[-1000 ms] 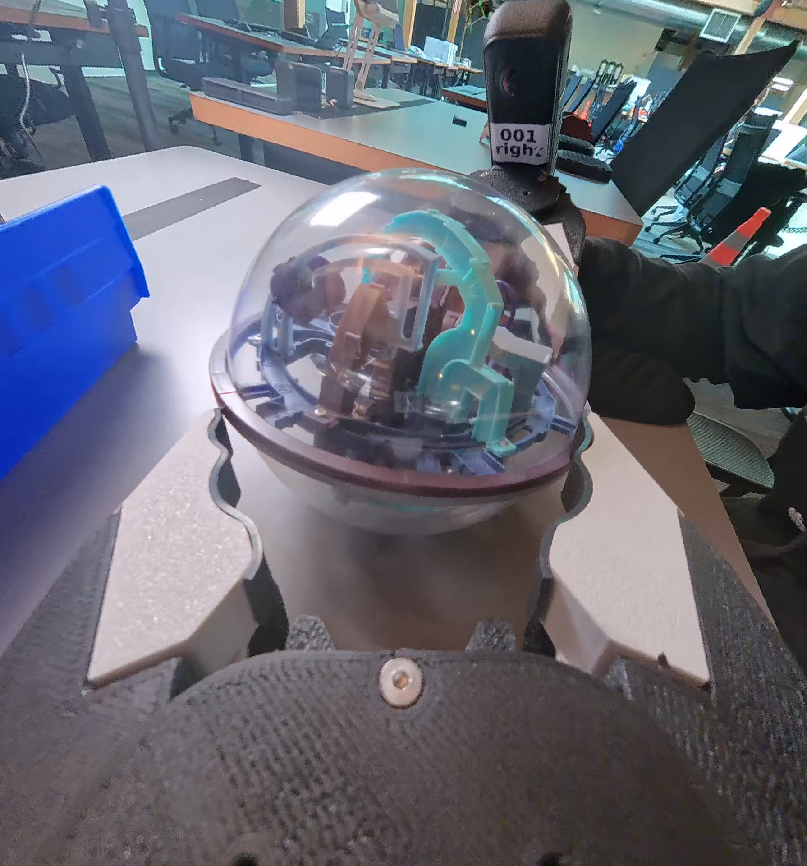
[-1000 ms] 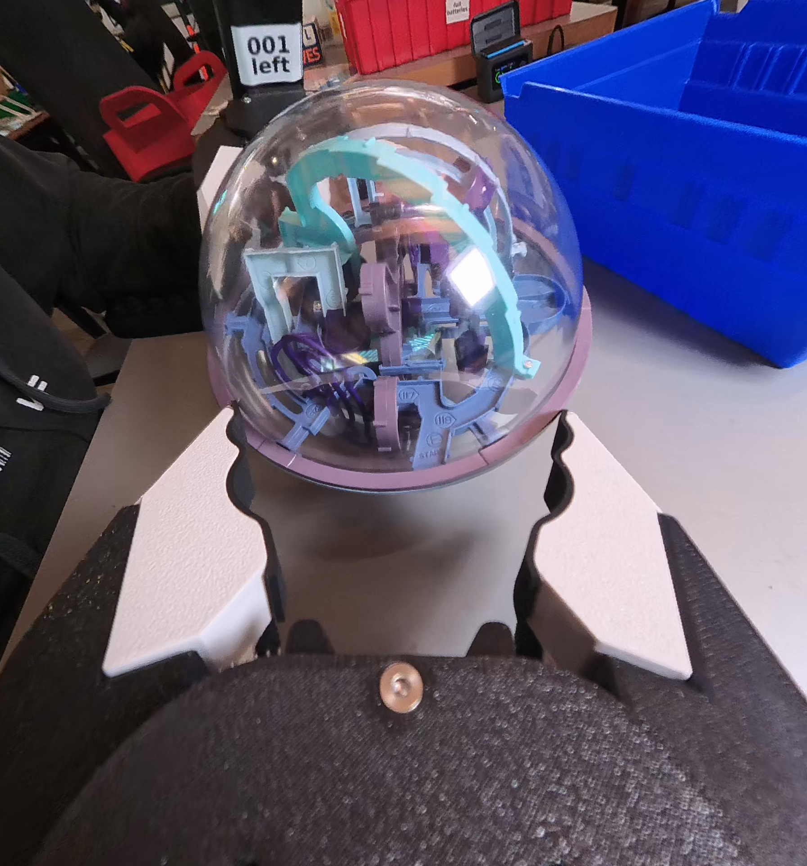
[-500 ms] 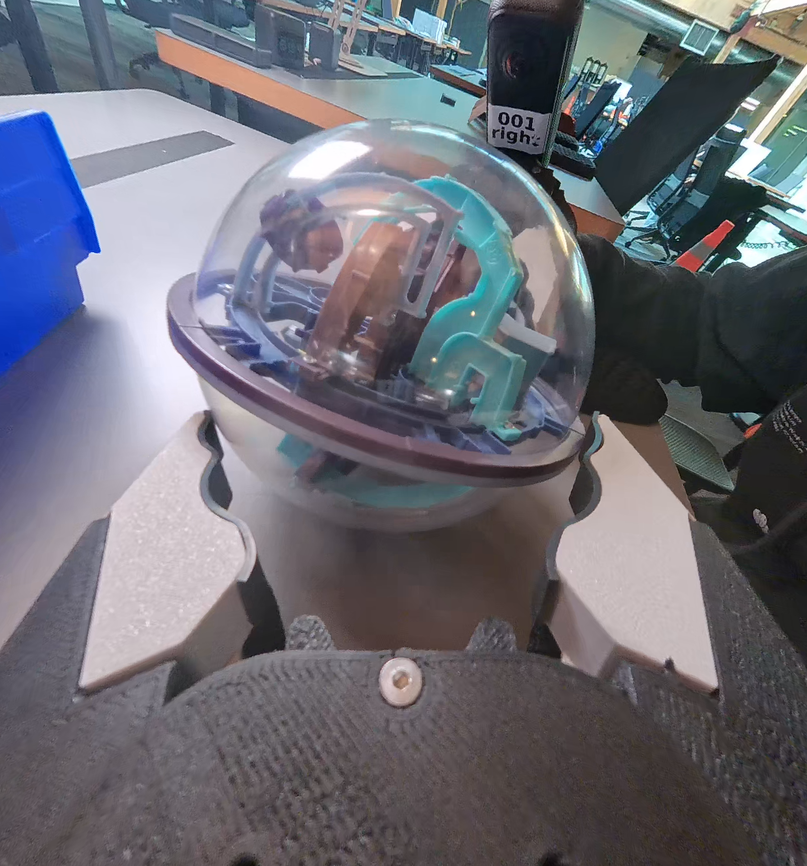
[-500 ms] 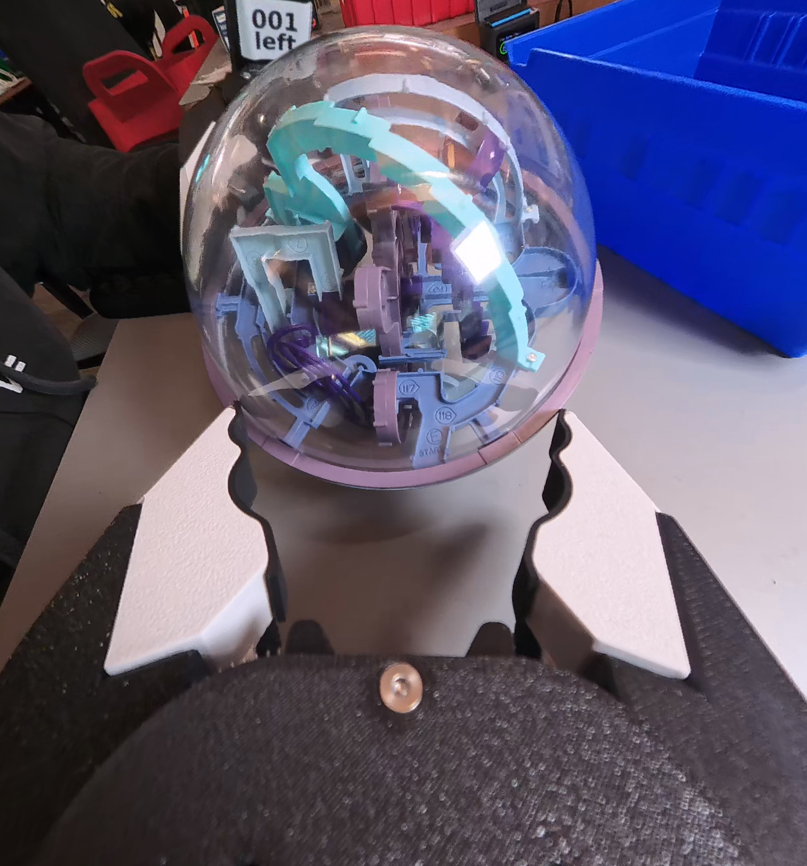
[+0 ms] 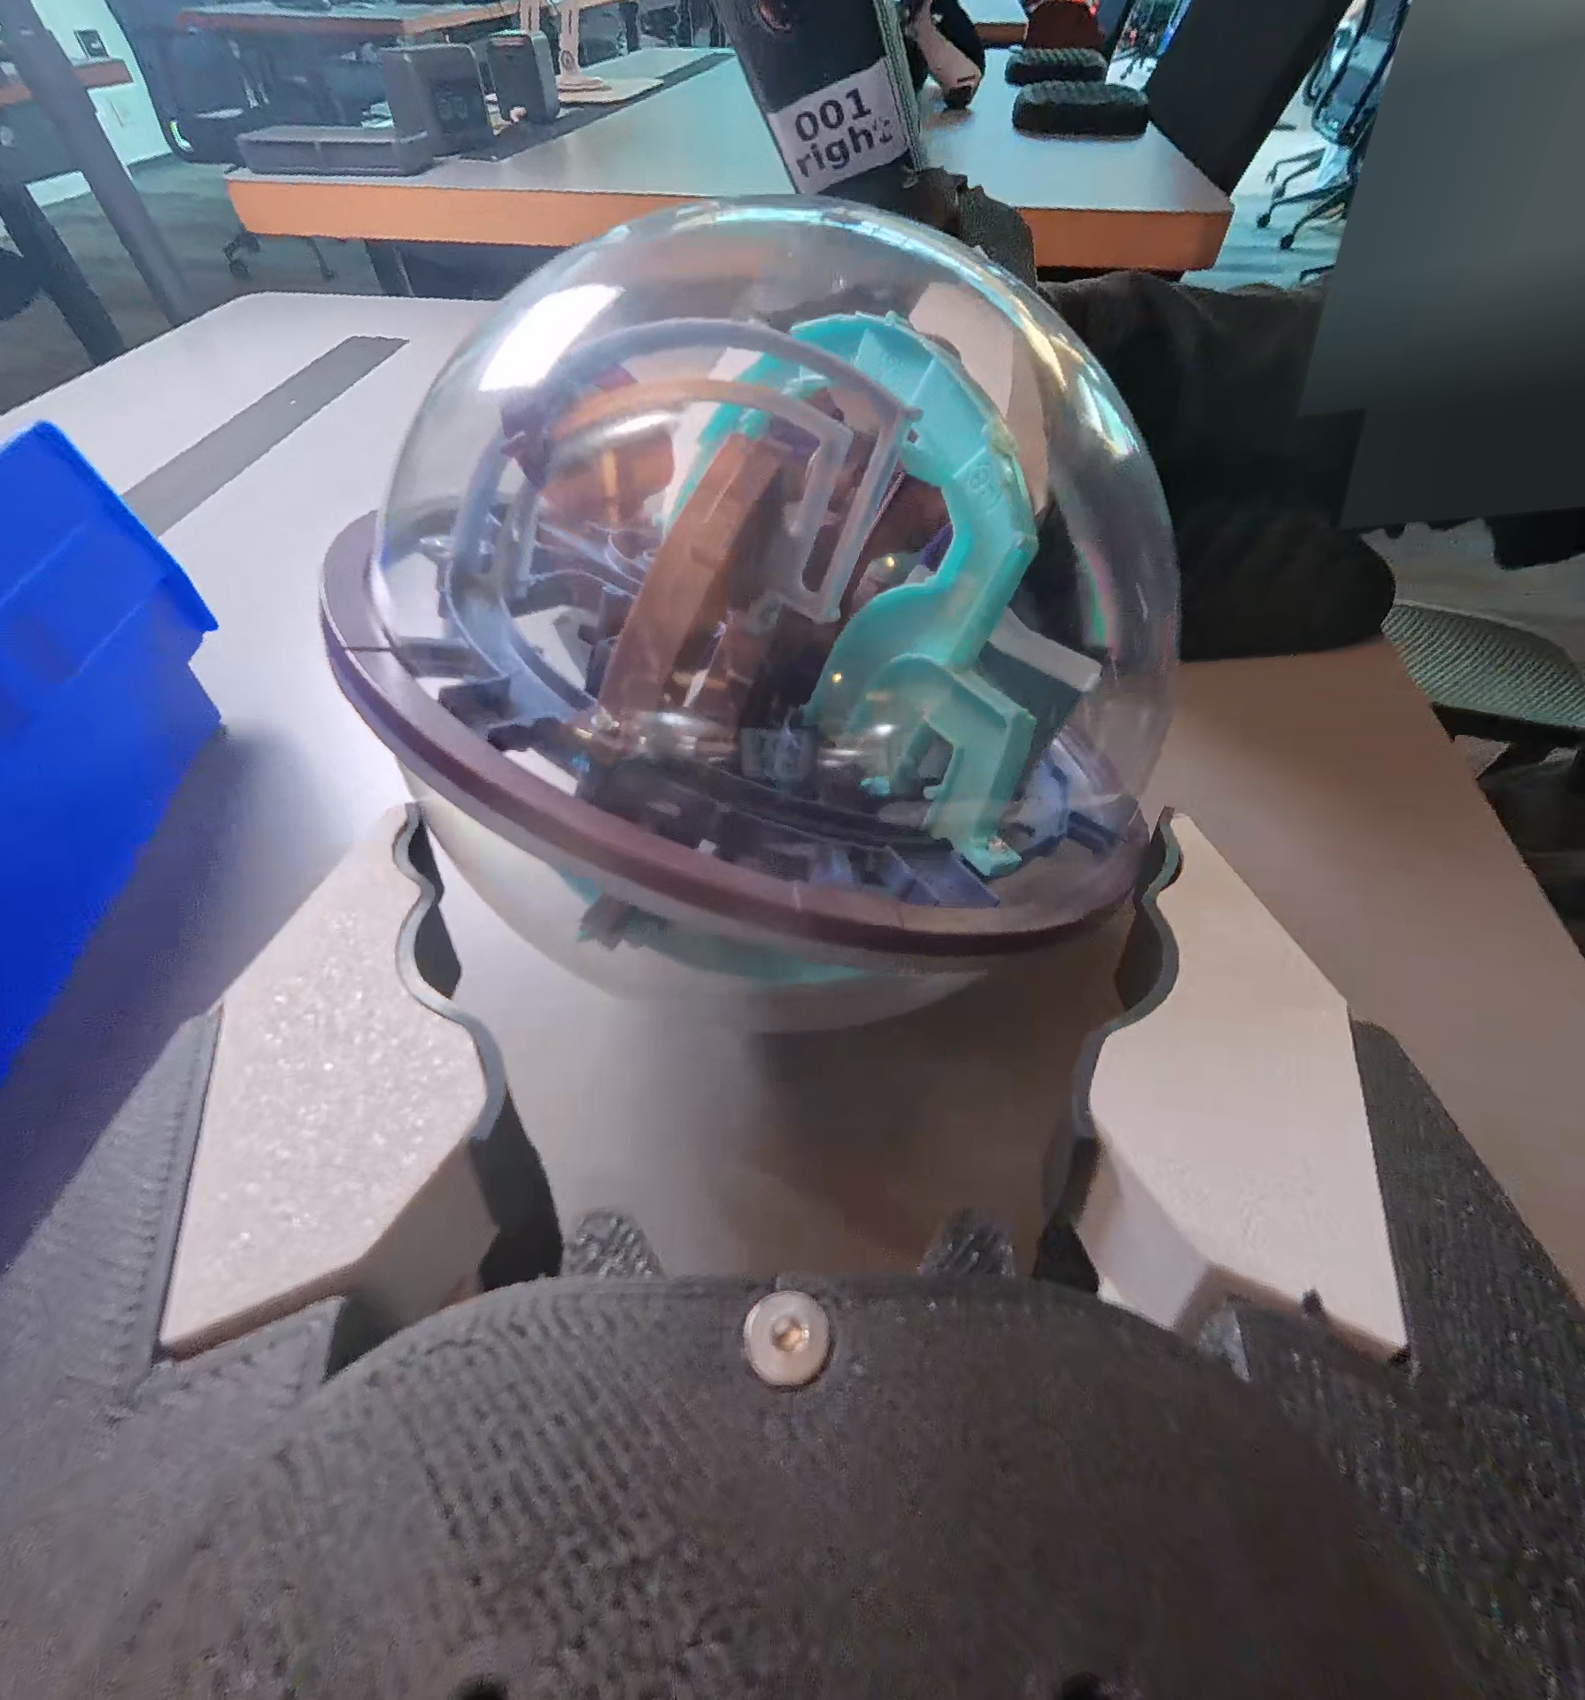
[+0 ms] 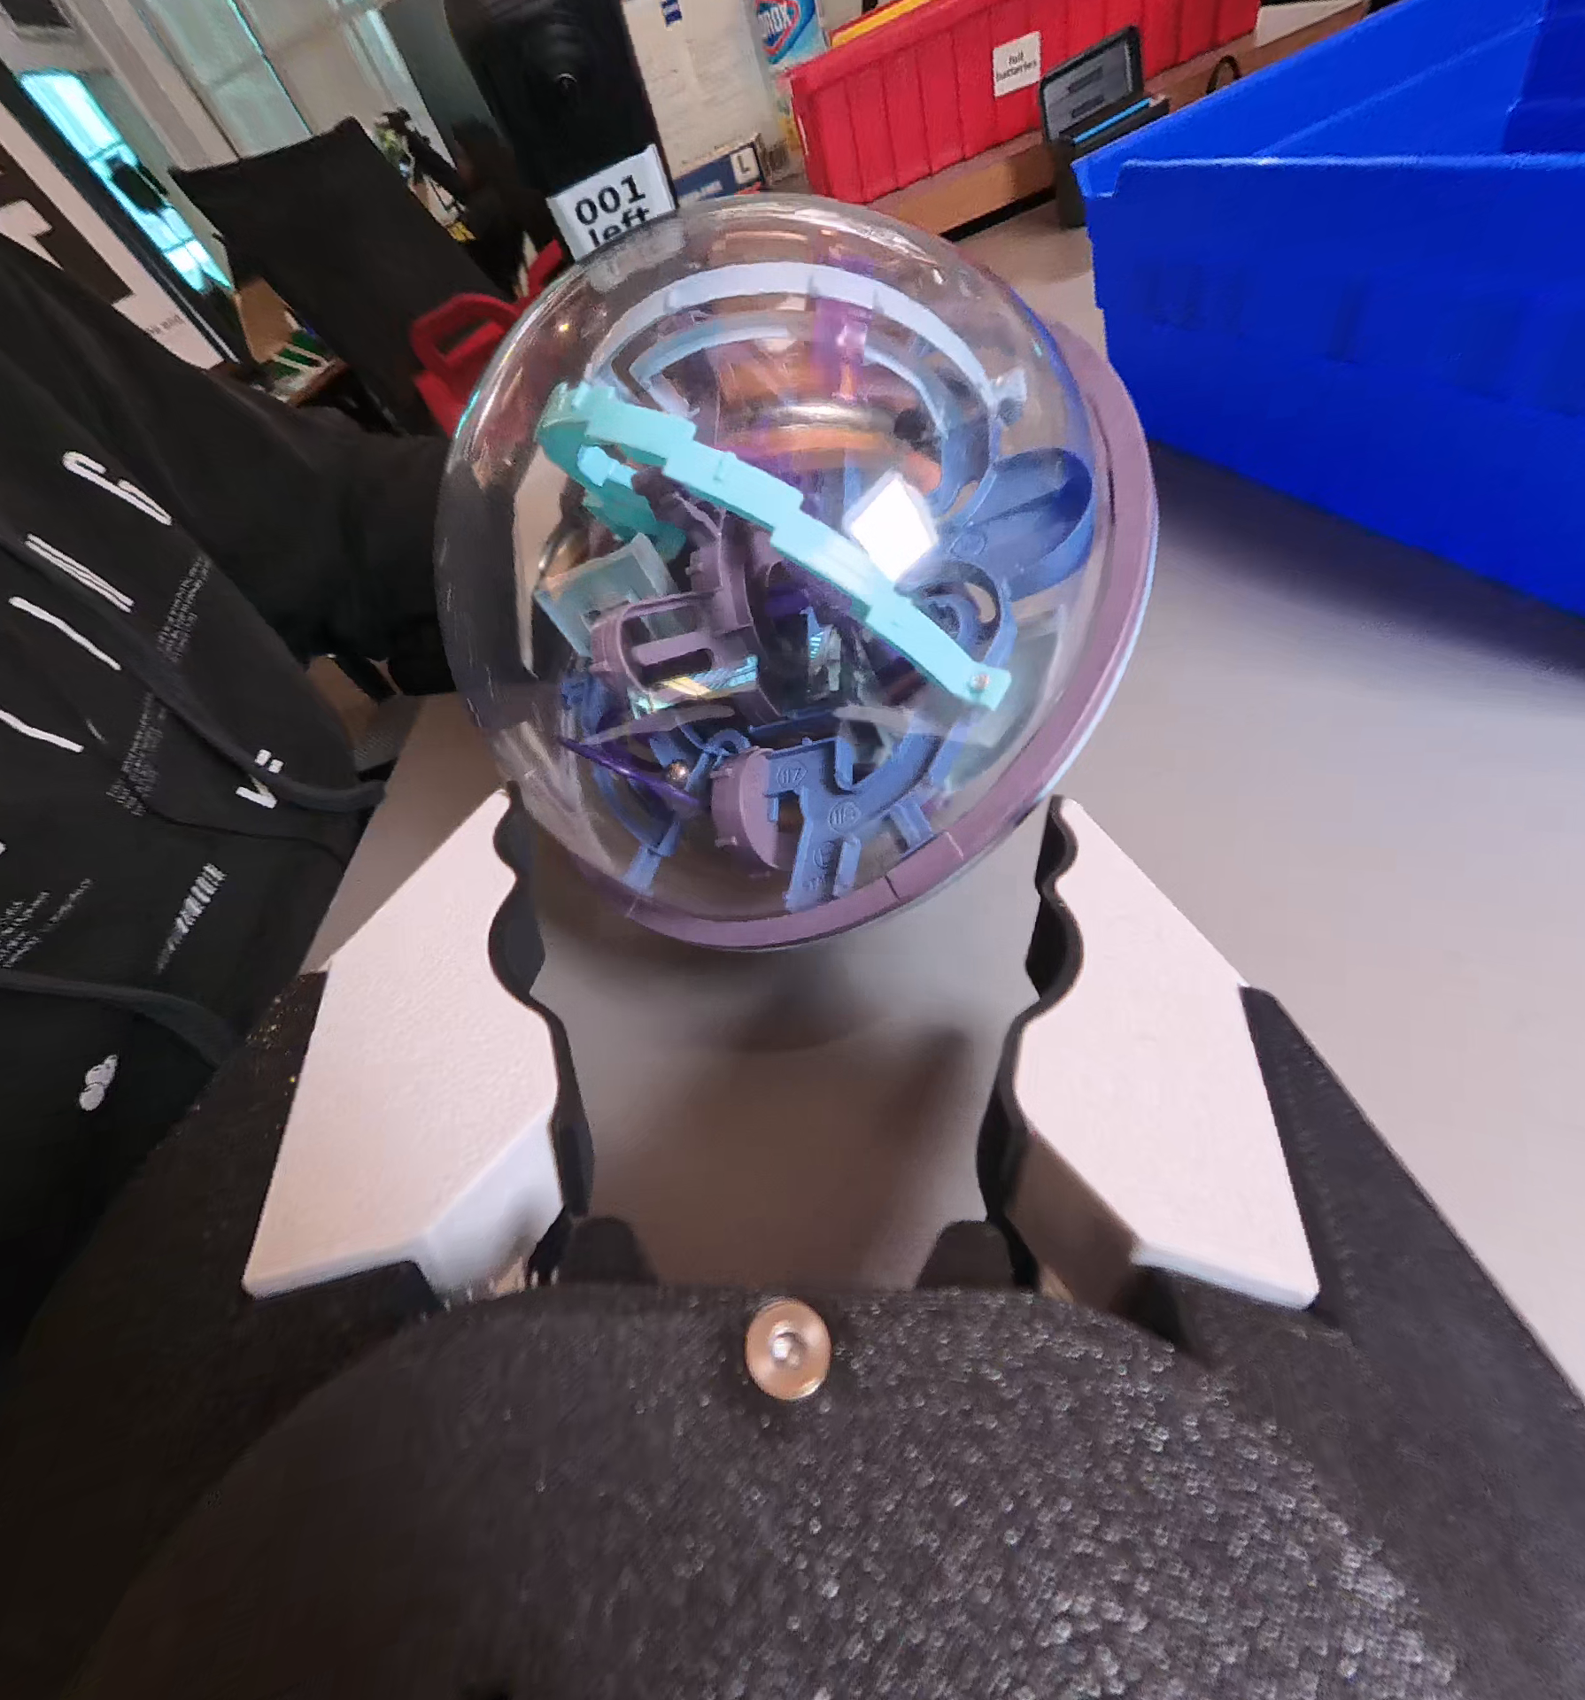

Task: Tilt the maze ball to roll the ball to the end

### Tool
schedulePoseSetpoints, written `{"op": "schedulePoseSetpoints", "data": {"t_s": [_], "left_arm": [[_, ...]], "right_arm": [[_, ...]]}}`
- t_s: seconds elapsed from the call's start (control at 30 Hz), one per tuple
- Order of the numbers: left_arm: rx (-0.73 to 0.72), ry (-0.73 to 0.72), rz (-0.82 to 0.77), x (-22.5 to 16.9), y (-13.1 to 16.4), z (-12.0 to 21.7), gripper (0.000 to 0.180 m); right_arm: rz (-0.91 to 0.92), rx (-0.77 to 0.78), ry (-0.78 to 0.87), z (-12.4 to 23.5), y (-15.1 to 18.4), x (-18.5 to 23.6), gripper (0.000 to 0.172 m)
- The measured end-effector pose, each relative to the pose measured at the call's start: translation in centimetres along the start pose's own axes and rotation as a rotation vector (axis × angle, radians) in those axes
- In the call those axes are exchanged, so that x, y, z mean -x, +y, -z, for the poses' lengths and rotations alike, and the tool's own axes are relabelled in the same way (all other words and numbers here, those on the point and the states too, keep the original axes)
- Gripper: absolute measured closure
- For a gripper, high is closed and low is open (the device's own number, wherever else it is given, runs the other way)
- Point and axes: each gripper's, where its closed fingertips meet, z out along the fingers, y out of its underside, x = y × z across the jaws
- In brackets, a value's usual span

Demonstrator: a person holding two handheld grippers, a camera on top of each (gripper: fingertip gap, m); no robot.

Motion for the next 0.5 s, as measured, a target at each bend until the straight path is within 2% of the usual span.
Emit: {"op": "schedulePoseSetpoints", "data": {"t_s": [0.2,0.5], "left_arm": [[0.008,-0.019,-0.026,0.2,0.1,0.1,0.04],[0.021,-0.045,-0.032,0.7,0.3,0.4,0.044]], "right_arm": [[0.002,0.0,-0.002,0.0,0.0,0.0,0.068],[-0.011,-0.018,-0.007,1.0,-0.1,-0.5,0.088]]}}
